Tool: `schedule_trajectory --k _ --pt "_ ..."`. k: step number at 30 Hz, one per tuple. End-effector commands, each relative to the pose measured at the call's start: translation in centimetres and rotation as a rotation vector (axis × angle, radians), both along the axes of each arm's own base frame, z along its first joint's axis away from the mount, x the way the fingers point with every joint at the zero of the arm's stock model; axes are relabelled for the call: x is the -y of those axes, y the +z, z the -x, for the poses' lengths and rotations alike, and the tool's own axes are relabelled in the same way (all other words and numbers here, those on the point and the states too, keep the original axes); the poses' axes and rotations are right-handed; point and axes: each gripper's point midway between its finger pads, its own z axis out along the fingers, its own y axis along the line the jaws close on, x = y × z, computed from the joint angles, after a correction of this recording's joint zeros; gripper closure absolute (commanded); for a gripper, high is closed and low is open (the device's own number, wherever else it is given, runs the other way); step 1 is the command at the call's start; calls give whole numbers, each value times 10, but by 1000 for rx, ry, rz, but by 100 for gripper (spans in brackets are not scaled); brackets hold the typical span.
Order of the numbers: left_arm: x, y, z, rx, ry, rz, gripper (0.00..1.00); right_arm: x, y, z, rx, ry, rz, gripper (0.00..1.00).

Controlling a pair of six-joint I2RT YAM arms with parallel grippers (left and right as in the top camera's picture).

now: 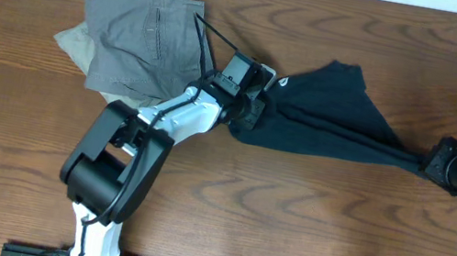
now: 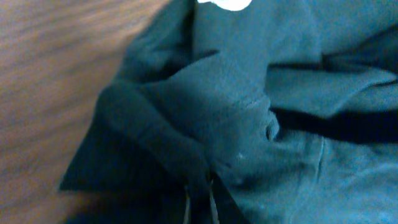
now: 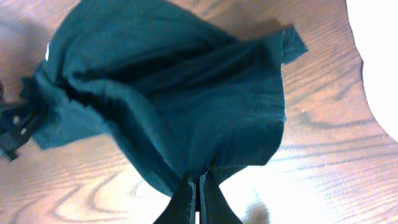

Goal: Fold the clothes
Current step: 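Stretch the shirt between grippers and lay it flat on the table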

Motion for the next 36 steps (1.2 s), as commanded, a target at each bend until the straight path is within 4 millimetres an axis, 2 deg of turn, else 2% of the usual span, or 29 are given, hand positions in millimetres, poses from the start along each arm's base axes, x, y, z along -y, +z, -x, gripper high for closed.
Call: schedule_trajectory --k 1,5,7,11,19,21,24,29,36 --pt "-19 65 -19 142 67 -53 94 9 4 -3 16 -49 44 99" --pt "-47 112 -4 204 101 -132 94 31 5 -10 28 -146 124 99" --pt "-60 131 7 215 121 -160 94 35 4 -13 31 -156 137 99" --pt "-77 156 26 226 139 -184 94 41 0 -18 31 -182 130 99" --pt "-82 204 35 331 156 -118 92 43 3 -27 64 -183 129 99" --pt "-82 207 36 339 157 -113 92 42 3 -27 65 -182 126 99" --pt "-83 202 38 318 153 -125 94 42 3 -27 64 -182 126 99" --pt "-84 185 42 263 143 -155 94 42 3 -27 65 -180 123 99" --pt "-67 160 47 163 78 -121 94 39 3 -28 66 -173 109 99"
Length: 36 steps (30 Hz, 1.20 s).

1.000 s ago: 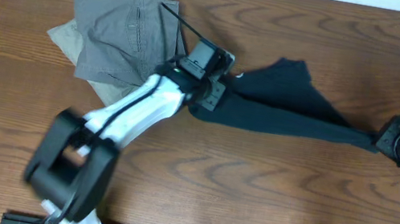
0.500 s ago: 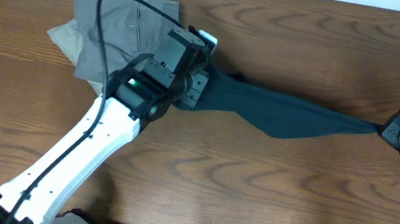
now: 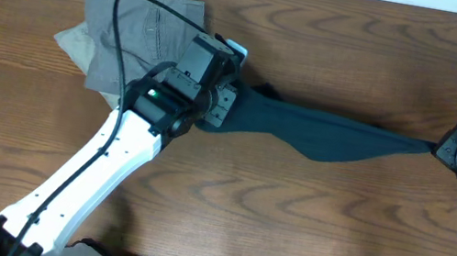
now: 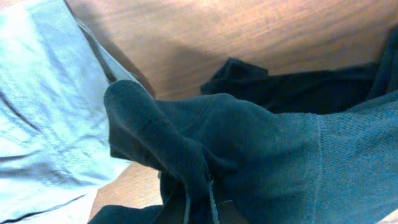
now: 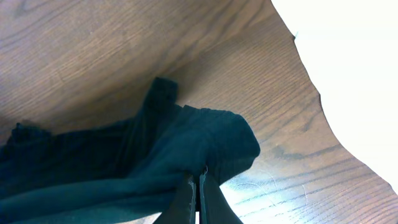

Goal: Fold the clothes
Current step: 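Stretch the shirt between grippers and lay it flat on the table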

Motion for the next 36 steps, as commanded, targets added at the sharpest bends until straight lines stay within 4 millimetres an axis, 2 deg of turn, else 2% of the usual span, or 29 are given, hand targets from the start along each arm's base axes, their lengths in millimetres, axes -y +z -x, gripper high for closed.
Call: schedule_trajectory --k 1,3,5,6,8,13,14,15,16,27,29,31,33,36 --pt "8 -13 1 -56 -30 15 94 5 2 2 2 -30 5 99" --pt "10 -21 2 -83 -38 13 93 5 1 3 -2 -30 4 99" --pt "13 -27 3 -103 -47 20 87 4 1 3 -4 -30 3 99" --pt "15 -28 4 -112 -55 27 87 4 1 3 -5 -30 3 99" --pt "18 -32 5 -128 -65 36 94 4 1 3 -5 -29 2 99" --pt "26 -33 10 -156 -96 74 93 3 1 3 -5 -25 -3 99" --pt "28 -33 11 -161 -103 83 77 3 1 3 -5 -25 -3 99" --pt "29 -33 12 -166 -110 90 76 3 1 3 -5 -25 -4 99" --pt "31 -33 13 -170 -115 98 93 3 1 3 -5 -25 -4 99" --pt "33 -32 18 -187 -128 112 94 2 0 4 -9 -25 -5 99" --pt "33 -23 18 -163 -131 123 94 2 0 4 -9 -25 -4 99" --pt "32 -4 19 -116 -136 142 94 3 1 3 -5 -22 0 99" --pt "31 26 21 -31 -167 161 94 4 4 2 11 -20 5 99" --pt "26 84 31 131 -216 194 94 4 19 3 53 -16 22 99"
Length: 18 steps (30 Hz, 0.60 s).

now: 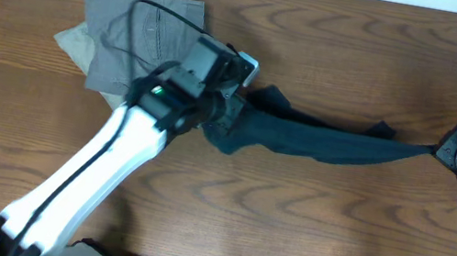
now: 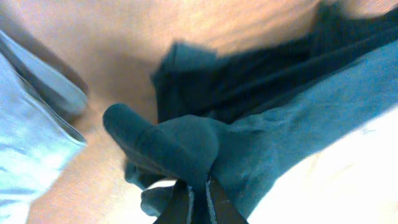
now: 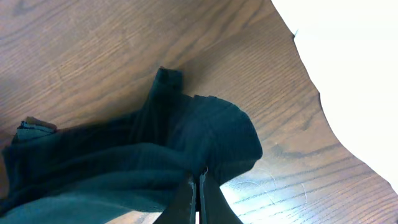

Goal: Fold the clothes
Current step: 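Stretch the shirt between grippers and lay it flat on the table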

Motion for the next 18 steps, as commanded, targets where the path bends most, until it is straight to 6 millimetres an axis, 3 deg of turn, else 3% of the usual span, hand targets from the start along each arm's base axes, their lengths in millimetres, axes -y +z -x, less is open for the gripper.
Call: schedule_trajectory --k 1,6,9,14,18 --pt "-5 99 11 265 -57 96 94 5 28 2 82 -19 30 99" --pt "-24 195 45 507 -60 201 94 4 91 12 255 -36 77 99" --pt "-37 232 69 600 -57 248 94 0 130 27 352 -43 100 99" --pt "-51 263 95 700 -57 290 94 -9 176 54 460 -42 132 99" --pt "-55 276 102 739 -62 299 94 -8 188 71 468 -64 159 99"
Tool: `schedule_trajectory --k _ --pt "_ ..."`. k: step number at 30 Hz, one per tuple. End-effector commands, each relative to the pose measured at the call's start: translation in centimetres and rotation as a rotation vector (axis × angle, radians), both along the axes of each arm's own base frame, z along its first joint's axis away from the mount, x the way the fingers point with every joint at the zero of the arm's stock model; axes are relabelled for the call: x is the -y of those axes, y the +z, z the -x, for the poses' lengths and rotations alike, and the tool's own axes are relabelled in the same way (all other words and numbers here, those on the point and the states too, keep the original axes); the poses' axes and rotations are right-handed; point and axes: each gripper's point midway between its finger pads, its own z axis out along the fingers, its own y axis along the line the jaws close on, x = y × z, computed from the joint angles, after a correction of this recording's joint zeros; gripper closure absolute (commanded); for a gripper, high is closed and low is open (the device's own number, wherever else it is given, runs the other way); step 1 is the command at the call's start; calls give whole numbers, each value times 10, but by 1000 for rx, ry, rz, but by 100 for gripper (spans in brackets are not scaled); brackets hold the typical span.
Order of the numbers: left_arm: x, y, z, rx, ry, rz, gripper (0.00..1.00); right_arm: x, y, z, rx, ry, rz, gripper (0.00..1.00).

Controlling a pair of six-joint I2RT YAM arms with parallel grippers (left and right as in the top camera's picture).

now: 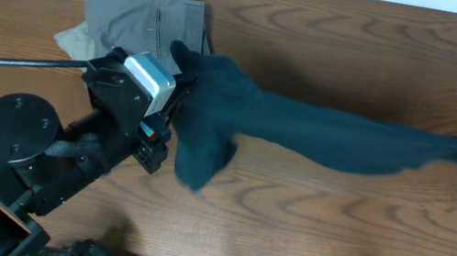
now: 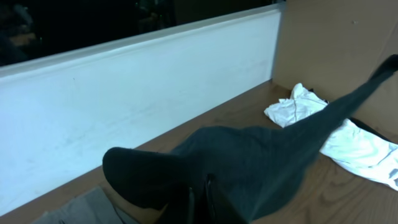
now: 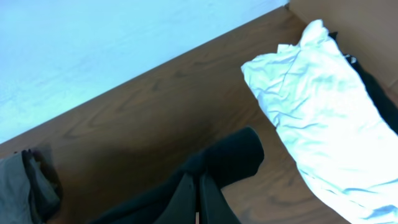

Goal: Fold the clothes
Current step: 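Stretch the shirt between grippers and lay it flat on the table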

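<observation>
A dark teal garment (image 1: 302,131) hangs stretched across the table between both arms, lifted off the wood. My left gripper (image 2: 200,198) is shut on its left end, which bulges over the fingers (image 2: 149,171). My right gripper (image 3: 199,190) is shut on its right end (image 3: 233,155). In the overhead view the left arm (image 1: 121,105) stands high at the left with a loose flap (image 1: 200,156) hanging beside it, and the right arm is mostly off the right edge.
Grey folded trousers (image 1: 135,19) over a beige piece lie at the back left. A white crumpled garment lies at the right edge, also seen as white cloth (image 3: 317,87) in the right wrist view. A white wall (image 2: 137,81) borders the far side of the table.
Both grippers have risen well above the table with the teal garment still held. The garment, which was a thin twisted band low over the wood, now spreads wider in the air.
The teal garment first lay spread on the table with a gripper shut on each end. Then it was pulled into a narrow taut strip between the arms. Now both arms hold it raised high, stretched from left to right.
</observation>
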Motion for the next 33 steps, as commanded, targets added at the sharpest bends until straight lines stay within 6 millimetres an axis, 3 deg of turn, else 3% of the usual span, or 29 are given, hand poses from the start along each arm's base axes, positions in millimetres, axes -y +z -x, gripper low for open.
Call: schedule_trajectory --k 1,5,8,12,18,25,26,29,30,32,33 --pt "-2 13 2 47 -3 -11 94 10 1 4 -18 -60 9 99" --pt "-2 16 -5 65 13 -29 94 14 -5 7 -52 -83 15 98" --pt "-4 0 -31 18 94 -73 94 17 -11 1 -78 -86 10 99" --pt "16 -36 -71 -83 95 -136 94 26 -26 -20 -140 -94 0 98" --pt "55 -109 -143 -224 89 -221 94 43 -72 -75 -288 -90 -39 98" --pt "97 -223 -223 -345 86 -295 94 66 -161 -155 -458 -78 -91 93" --pt "103 -237 -236 -340 88 -293 94 69 -171 -168 -455 -74 -93 87" --pt "110 -258 -264 -304 132 -274 83 78 -197 -207 -423 -58 -99 41" --pt "107 -260 -271 -297 166 -269 72 79 -204 -216 -414 -42 -102 31" --pt "99 -258 -276 -290 207 -281 36 80 -212 -220 -422 -18 -101 24" --pt "93 -254 -276 -292 226 -290 27 82 -213 -218 -432 -19 -102 23"
